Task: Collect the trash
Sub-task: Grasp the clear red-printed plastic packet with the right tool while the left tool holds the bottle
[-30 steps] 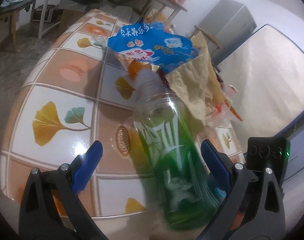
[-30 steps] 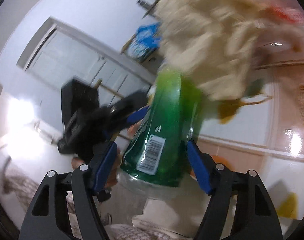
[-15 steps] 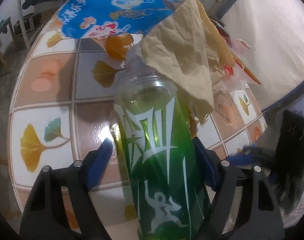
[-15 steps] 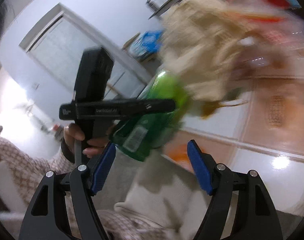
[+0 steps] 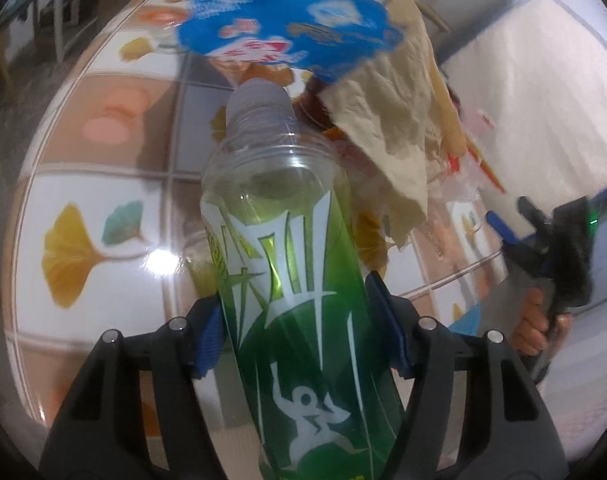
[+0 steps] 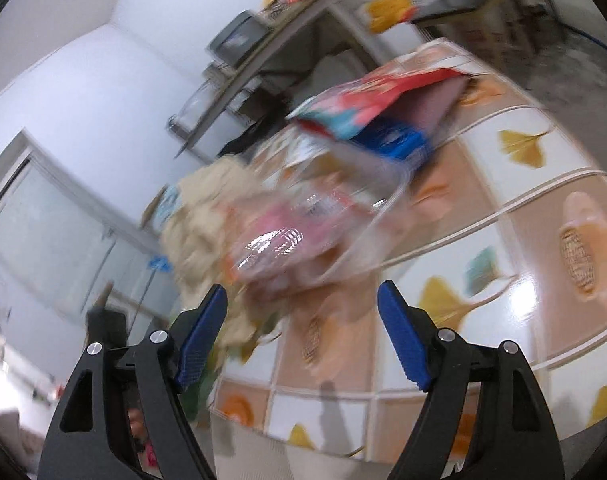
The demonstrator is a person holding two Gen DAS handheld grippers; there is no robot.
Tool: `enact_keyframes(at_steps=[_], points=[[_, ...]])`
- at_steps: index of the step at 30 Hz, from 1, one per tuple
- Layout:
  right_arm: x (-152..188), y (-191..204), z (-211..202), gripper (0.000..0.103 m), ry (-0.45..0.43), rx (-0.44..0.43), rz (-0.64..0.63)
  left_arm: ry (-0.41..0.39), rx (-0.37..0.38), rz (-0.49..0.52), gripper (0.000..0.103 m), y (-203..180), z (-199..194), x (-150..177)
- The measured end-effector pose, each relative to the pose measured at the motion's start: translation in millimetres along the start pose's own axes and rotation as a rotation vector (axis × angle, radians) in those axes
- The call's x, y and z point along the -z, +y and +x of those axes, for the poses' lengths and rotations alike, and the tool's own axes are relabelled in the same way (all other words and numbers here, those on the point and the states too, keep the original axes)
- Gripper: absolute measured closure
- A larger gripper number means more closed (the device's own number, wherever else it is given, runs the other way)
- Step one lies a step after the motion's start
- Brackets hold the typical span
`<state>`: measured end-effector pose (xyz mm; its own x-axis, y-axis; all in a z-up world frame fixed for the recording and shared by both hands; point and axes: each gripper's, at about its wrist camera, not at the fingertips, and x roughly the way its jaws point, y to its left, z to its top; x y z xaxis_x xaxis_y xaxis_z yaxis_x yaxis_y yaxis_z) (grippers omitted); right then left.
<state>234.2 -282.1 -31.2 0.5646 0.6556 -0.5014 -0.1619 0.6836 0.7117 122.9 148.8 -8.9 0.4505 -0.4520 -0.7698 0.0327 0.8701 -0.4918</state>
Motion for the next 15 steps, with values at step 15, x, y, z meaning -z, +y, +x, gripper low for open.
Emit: enact_keyframes(at_steps=[15], points=[[33, 135, 42, 0.028, -0.074, 0.423, -0.790, -0.065, 0.162, -0.133, 0.043, 41, -15, 11]])
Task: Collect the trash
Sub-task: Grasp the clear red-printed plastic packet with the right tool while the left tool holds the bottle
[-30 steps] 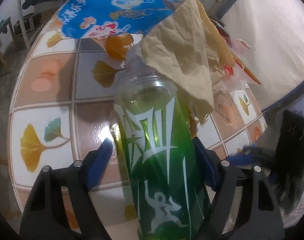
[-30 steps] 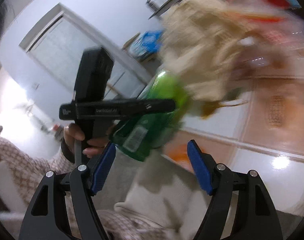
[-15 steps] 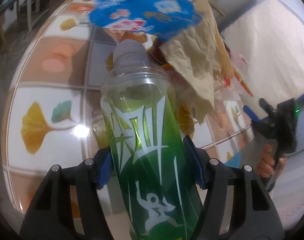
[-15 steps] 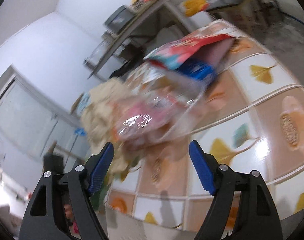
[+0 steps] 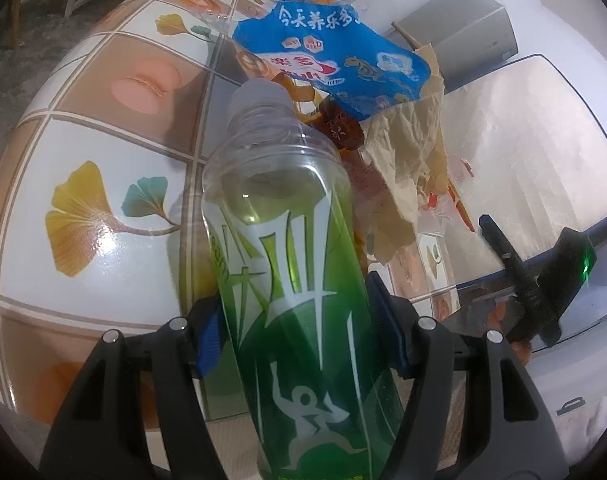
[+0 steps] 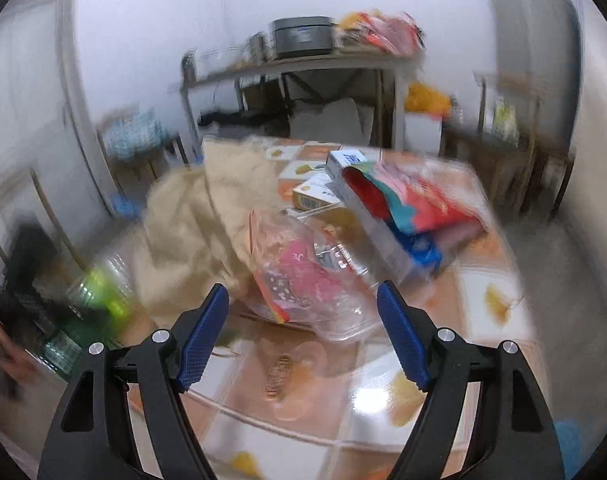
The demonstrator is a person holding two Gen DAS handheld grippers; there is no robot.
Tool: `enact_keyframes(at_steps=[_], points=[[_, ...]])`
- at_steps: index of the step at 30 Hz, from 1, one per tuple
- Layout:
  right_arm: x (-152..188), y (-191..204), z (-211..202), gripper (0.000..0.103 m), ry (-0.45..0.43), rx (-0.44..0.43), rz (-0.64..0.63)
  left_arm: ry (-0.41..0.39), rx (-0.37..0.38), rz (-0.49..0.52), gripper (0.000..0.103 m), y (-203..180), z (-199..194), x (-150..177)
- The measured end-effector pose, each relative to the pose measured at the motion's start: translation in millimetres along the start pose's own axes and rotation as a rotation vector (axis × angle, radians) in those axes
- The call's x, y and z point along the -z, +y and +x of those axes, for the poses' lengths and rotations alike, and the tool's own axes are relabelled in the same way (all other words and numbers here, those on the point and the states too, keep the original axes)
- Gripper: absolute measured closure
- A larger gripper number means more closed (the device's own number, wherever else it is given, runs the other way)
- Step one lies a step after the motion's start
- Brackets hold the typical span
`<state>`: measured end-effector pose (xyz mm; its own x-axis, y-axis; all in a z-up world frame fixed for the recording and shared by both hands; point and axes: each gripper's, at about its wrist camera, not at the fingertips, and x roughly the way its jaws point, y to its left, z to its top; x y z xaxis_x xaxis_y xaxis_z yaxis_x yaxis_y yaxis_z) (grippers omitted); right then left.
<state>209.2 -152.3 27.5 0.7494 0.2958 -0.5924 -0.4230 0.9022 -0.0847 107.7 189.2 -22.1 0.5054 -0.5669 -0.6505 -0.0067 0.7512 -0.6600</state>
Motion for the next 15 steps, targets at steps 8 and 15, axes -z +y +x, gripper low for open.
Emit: enact_keyframes(at_steps=[8, 15], points=[[-2, 29, 29, 0.068, 0.059, 0.153, -0.243, -0.011, 0.006, 0.014, 0.043, 7, -10, 2], [-10, 24, 11, 0.092, -0.004, 0.174, -0.198, -0.024, 0.003, 0.016, 0.043, 6, -13, 7]])
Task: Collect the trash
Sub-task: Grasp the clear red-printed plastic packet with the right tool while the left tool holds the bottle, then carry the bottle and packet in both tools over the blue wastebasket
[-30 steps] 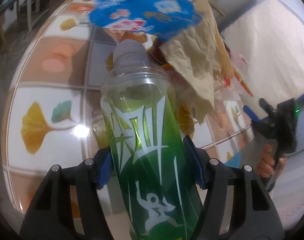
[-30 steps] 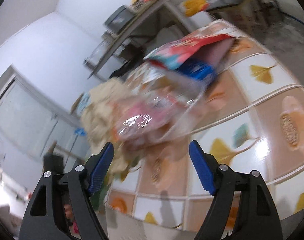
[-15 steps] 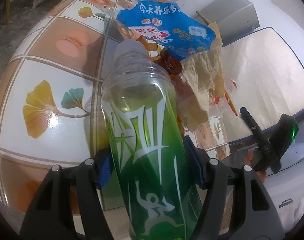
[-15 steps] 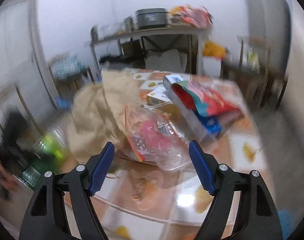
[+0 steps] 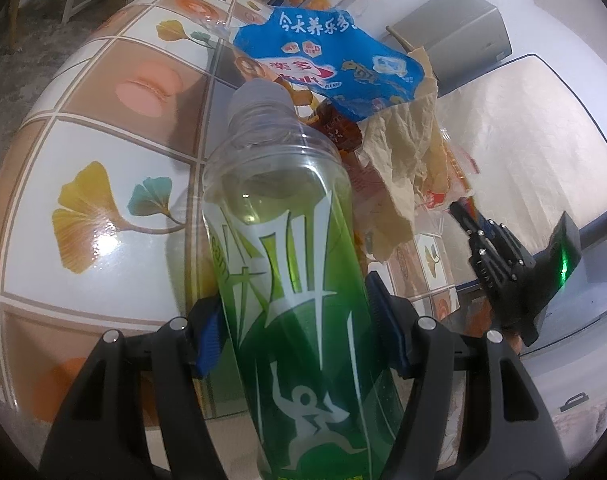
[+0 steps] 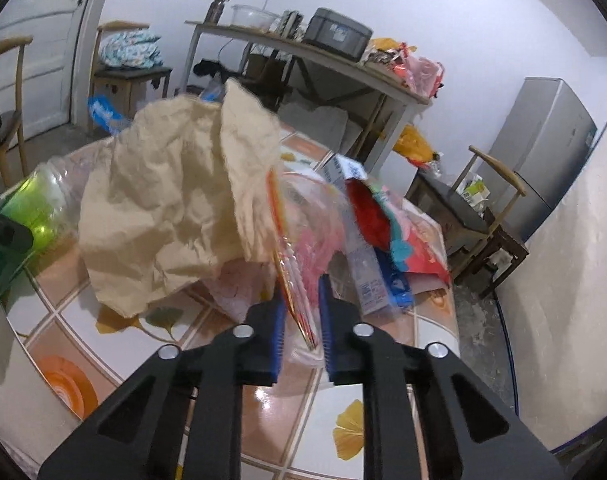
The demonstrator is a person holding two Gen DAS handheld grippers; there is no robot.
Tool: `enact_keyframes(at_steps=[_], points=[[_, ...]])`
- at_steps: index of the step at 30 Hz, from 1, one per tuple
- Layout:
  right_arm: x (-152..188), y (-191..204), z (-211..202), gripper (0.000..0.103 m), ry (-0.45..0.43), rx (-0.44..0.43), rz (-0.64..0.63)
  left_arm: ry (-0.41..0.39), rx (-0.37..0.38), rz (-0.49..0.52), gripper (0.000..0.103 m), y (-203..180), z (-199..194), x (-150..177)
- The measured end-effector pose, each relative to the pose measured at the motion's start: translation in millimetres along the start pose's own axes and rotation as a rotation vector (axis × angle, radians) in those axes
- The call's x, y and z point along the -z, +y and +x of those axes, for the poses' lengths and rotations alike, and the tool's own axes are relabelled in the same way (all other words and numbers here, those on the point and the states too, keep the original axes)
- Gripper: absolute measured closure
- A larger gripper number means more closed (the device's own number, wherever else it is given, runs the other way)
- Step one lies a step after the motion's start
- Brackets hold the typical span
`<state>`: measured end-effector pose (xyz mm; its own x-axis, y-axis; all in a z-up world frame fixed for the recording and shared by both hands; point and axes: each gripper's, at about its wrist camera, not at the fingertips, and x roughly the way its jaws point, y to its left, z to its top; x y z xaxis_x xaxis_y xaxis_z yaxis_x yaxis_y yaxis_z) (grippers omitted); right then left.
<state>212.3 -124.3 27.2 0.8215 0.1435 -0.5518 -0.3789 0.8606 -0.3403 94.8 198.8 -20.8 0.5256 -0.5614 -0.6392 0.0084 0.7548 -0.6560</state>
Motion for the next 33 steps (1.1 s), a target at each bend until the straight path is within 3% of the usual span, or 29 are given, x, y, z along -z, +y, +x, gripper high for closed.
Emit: enact_keyframes(at_steps=[13, 22, 28, 33], points=[[-14, -31, -42, 0.096, -0.138, 0.056, 0.134, -0.038, -0.025, -0.003, 0.043, -4, -20, 13], [-12, -40, -71, 0.096, -0.217, 0.069, 0.185, -0.134, 0.001, 0.003, 0.043, -10, -51, 26], [-10, -59, -108, 0.096, -0.303, 0.070, 0.254, -0.221, 0.059, 0.082, 0.043, -40, -72, 25], [4, -83, -155, 0.096, -0.378, 0.124, 0.315, -0.269, 0.149, 0.220, 0.043, -91, -78, 17]])
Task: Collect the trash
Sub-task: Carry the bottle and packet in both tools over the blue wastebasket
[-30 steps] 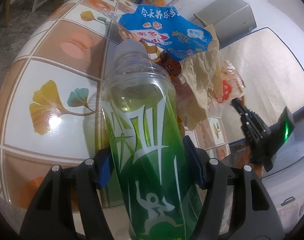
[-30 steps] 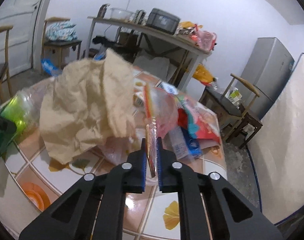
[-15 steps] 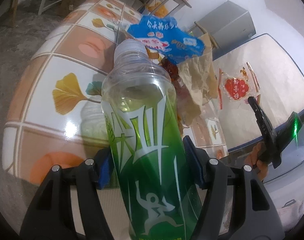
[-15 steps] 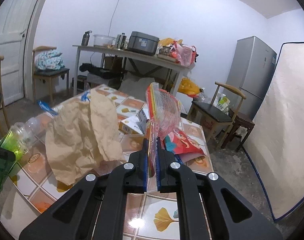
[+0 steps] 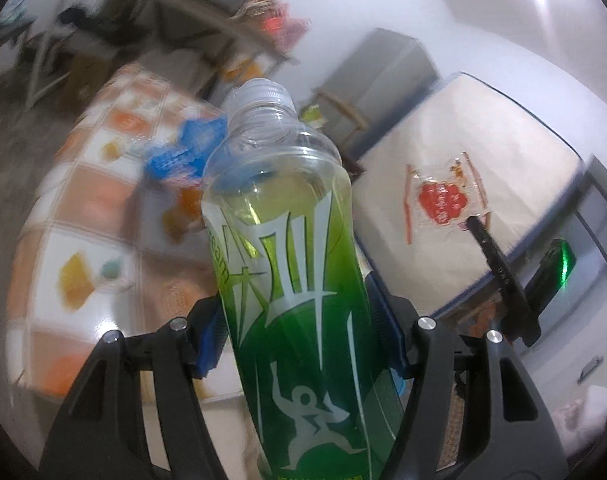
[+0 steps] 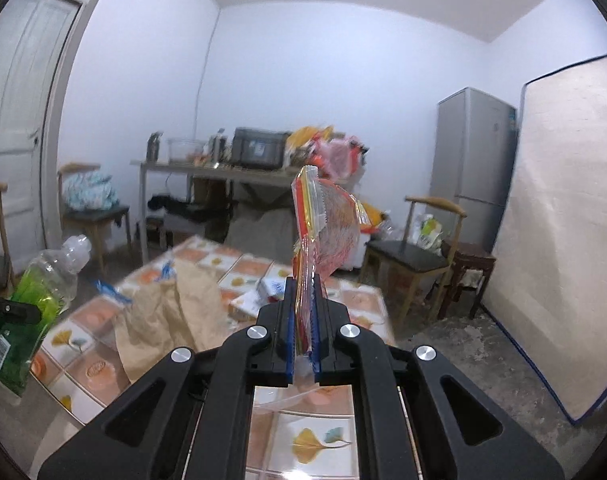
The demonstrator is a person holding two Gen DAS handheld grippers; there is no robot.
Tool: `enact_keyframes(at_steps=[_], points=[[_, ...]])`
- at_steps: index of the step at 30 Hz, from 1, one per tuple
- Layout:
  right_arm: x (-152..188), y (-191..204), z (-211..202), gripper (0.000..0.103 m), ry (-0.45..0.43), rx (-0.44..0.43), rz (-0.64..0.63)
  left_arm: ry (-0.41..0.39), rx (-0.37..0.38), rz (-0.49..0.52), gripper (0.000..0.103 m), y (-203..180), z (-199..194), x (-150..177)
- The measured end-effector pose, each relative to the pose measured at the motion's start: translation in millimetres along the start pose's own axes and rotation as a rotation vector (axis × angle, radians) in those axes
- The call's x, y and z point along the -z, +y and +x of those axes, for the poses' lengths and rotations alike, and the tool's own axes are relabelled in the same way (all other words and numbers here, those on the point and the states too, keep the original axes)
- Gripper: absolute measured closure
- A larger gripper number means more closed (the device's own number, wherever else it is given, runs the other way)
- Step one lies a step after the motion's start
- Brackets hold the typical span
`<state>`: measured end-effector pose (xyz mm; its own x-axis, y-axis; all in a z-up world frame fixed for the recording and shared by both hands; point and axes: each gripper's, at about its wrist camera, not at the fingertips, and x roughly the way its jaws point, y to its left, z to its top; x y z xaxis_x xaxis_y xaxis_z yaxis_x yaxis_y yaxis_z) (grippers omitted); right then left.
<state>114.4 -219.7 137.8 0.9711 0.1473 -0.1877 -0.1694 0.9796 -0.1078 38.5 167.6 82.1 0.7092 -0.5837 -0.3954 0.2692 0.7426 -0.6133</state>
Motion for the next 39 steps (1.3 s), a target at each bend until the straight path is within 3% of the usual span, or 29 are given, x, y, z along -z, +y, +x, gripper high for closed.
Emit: enact_keyframes(at_steps=[4, 11, 16, 22, 28, 34, 39], points=[[3, -35, -39, 0.096, -0.036, 0.098, 0.042, 0.014, 0.109, 0.091, 0.043, -44, 28, -14], [33, -111, -99, 0.096, -0.002, 0.322, 0.142, 0.133, 0.318, 0.227, 0.043, -140, 119, -14], [90, -180, -126, 0.096, 0.109, 0.469, 0.283, 0.261, 0.456, 0.293, 0.043, -213, 201, 7], [175, -244, -136, 0.096, 0.234, 0.536, 0.497, 0.462, 0.554, 0.295, 0.043, -273, 308, 61], [273, -303, -112, 0.096, 0.380, 0.524, 0.715, 0.682, 0.535, 0.256, 0.043, -306, 436, 142], [348, -334, -75, 0.096, 0.507, 0.516, 0.842, 0.877, 0.404, 0.299, 0.043, -328, 557, 229], [391, -356, -63, 0.096, 0.579, 0.523, 0.903, 1.062, 0.280, 0.303, 0.042, -323, 622, 289]])
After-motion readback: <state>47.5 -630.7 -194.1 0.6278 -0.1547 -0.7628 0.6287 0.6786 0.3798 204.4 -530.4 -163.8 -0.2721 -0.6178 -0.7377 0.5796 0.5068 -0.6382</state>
